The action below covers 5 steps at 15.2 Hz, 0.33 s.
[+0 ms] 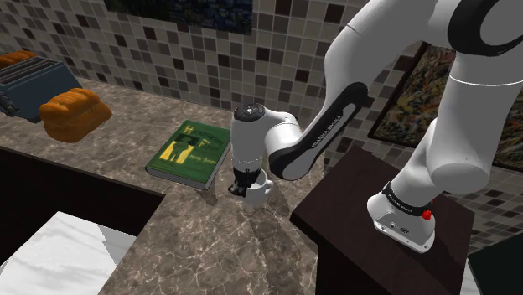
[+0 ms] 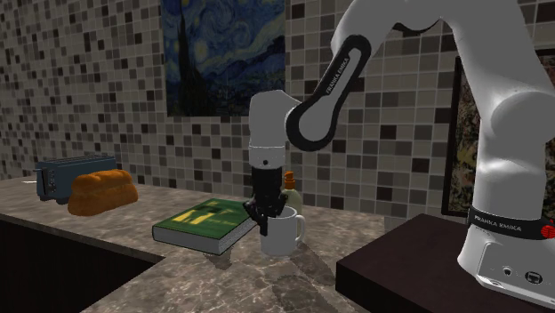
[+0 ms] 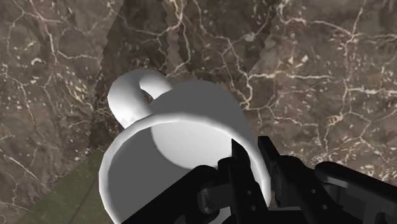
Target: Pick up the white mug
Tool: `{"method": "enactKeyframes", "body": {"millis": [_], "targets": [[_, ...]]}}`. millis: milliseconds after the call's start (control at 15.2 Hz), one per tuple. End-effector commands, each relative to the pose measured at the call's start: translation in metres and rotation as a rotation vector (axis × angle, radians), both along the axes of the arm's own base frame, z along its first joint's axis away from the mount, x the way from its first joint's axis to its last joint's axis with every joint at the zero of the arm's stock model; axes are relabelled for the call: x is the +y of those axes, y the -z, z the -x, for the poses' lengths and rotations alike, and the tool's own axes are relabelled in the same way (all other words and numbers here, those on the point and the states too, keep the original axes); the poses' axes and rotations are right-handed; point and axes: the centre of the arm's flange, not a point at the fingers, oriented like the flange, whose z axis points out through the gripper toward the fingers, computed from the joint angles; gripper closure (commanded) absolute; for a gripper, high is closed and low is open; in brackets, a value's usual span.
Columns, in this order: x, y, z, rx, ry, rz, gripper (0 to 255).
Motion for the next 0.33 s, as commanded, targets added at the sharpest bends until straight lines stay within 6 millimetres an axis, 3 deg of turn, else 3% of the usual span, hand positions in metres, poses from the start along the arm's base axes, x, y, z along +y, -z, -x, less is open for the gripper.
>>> {"method": "enactKeyframes", "body": {"millis": [0,264], "targets": [[-0.001,-0.01,0.0,0.0,0.0,0.0,255],[-0.001,-0.021,0.0,0.0,0.0,0.0,255]]}}
